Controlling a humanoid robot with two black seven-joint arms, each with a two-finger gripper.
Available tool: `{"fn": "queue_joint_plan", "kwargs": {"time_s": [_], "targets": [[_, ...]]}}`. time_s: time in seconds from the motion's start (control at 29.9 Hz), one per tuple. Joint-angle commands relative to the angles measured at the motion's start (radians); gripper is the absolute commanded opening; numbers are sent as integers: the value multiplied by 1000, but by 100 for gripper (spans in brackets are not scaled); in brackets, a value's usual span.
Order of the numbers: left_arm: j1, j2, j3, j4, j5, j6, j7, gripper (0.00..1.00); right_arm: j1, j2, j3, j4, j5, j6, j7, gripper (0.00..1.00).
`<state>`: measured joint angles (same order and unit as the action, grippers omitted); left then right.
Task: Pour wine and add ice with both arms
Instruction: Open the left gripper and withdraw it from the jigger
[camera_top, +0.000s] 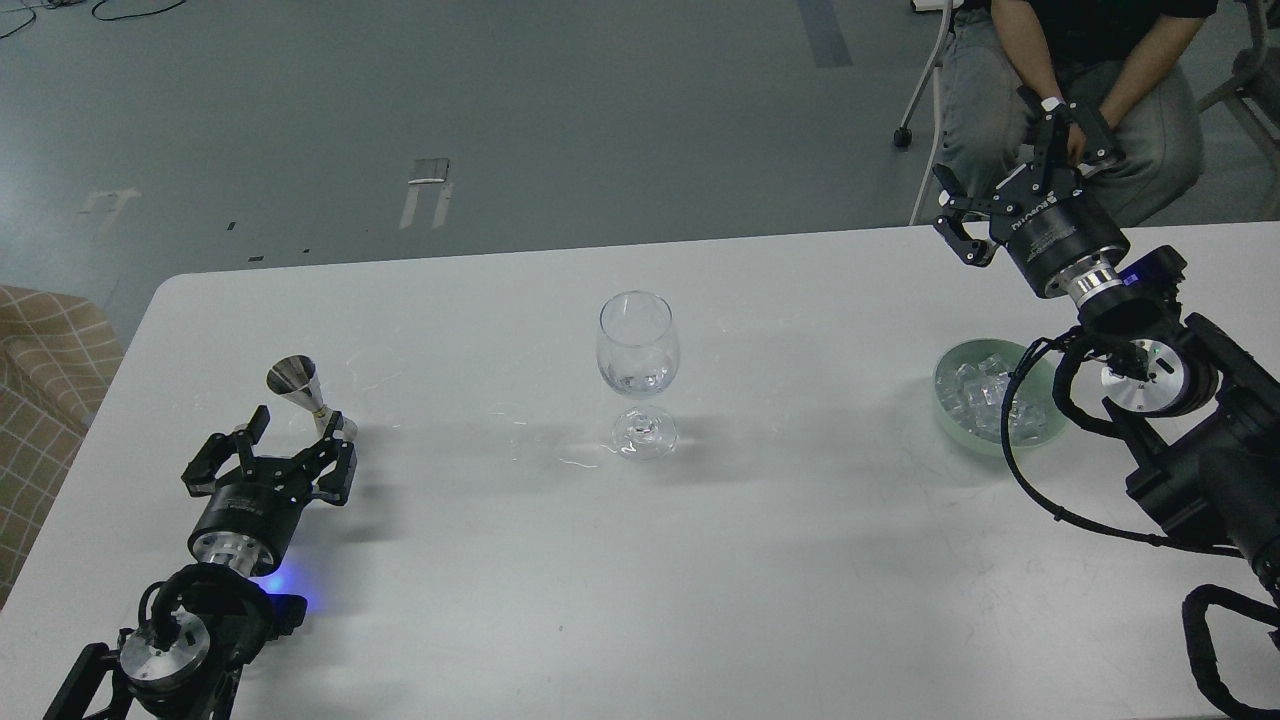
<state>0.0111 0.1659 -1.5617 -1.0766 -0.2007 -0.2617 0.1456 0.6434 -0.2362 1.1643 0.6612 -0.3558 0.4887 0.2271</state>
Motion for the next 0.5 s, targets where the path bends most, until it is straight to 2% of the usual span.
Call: {"fn": "queue_joint_plan", "kwargs": {"time_s": [0.0,0.47], "targets": [[10,9,-1,-14,0,1,0,76,-2,1,0,0,0,0,0,100],[151,53,-40,-137,-3,2,5,76,-2,0,5,0,0,0,0,100]]}}
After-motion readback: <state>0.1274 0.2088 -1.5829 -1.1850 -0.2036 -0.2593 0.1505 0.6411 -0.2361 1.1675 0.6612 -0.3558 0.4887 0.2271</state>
